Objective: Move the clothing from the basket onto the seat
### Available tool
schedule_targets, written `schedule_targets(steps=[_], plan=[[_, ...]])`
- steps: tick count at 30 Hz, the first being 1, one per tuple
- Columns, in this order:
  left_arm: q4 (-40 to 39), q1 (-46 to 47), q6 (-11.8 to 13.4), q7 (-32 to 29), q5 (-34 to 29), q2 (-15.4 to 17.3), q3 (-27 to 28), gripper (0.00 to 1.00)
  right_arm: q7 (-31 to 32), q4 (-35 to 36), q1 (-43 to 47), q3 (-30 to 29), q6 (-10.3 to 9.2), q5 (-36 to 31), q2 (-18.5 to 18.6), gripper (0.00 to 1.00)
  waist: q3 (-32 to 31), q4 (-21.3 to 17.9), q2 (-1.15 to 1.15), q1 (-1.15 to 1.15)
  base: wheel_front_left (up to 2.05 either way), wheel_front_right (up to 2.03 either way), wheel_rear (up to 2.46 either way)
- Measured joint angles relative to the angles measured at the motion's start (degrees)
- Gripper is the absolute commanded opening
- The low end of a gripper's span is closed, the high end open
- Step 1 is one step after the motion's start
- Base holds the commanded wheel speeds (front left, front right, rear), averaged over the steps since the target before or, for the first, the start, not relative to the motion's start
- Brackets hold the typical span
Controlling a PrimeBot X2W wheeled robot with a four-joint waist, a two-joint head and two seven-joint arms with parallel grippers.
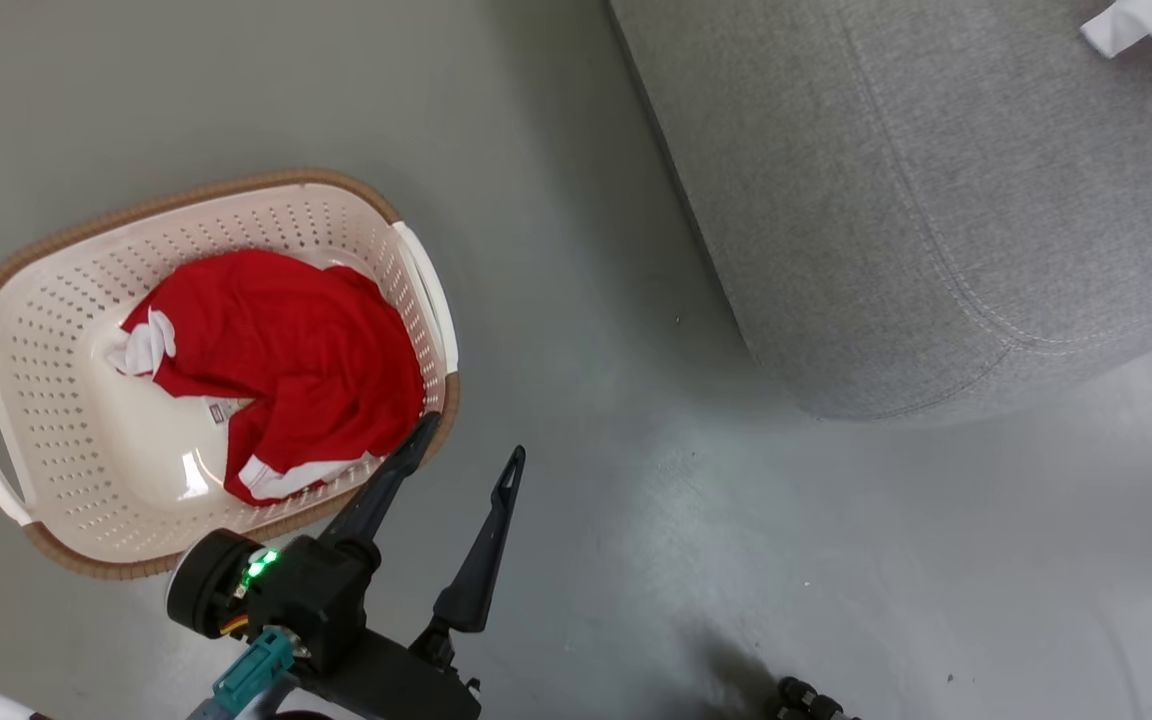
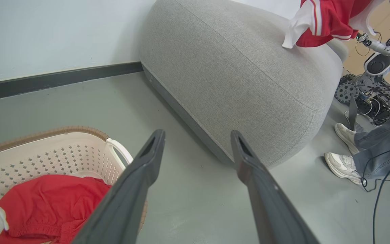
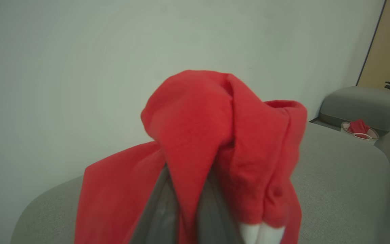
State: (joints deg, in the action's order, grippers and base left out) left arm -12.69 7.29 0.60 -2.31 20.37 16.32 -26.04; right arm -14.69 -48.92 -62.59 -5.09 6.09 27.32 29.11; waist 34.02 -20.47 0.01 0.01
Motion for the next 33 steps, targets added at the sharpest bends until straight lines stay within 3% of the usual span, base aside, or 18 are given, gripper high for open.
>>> schedule_targets(steps=[12, 19, 24, 27, 28, 30, 33], plan=[[-3.9, 0.6, 1.5, -1.7, -1.2, 1.8, 1.8, 1.0, 0.0, -4.7, -2.7, -2.8, 0.04, 0.0, 0.9, 0.0, 6.7, 0.9, -0.01, 0.0, 0.0, 0.0, 0.0], [-4.3, 0.8, 2.0, -1.9, -2.1, 2.6, 3.0, 1.0, 0.0, -7.8, -2.9, -3.2, 0.04, 0.0, -2.8, 0.0, 9.8, 1.1, 0.0, 0.0, 0.0, 0.0, 0.0], [-4.4, 0.9, 2.0, -2.2, -2.3, 2.6, 3.0, 1.0, 0.0, -9.0, -3.0, -3.5, 0.23, 0.0, -3.2, 0.0, 10.4, 0.6, -0.01, -0.01, 0.0, 0.0, 0.0], [-4.3, 0.9, 2.5, -2.2, -2.3, 2.6, 3.6, 1.0, 0.0, -9.5, -3.3, -3.6, 0.24, -0.3, -3.4, 0.38, 10.4, 0.3, -0.01, 0.0, 0.0, 0.0, 0.0], [-4.1, 0.9, 2.5, -2.2, -2.3, 2.7, 3.9, 1.0, 0.0, -9.7, -3.5, -3.5, 0.3, -0.9, -3.4, 0.46, 10.2, 0.2, -0.01, -0.01, 0.0, 0.0, 0.0], [-3.6, 0.9, 2.5, -2.1, -2.3, 2.6, 3.9, 1.0, 0.0, -9.8, -3.7, -3.4, 0.31, -1.8, -3.4, 1.0, 9.8, -0.1, -0.01, -0.01, 0.0, 0.0, 0.0], [-2.9, 1.1, 2.5, -2.0, -2.3, 2.5, 4.0, 1.0, 0.0, -9.8, -3.7, -3.3, 0.48, -2.4, -3.3, 1.0, 9.0, -0.4, -0.01, -0.01, 0.0, 0.0, 0.0]])
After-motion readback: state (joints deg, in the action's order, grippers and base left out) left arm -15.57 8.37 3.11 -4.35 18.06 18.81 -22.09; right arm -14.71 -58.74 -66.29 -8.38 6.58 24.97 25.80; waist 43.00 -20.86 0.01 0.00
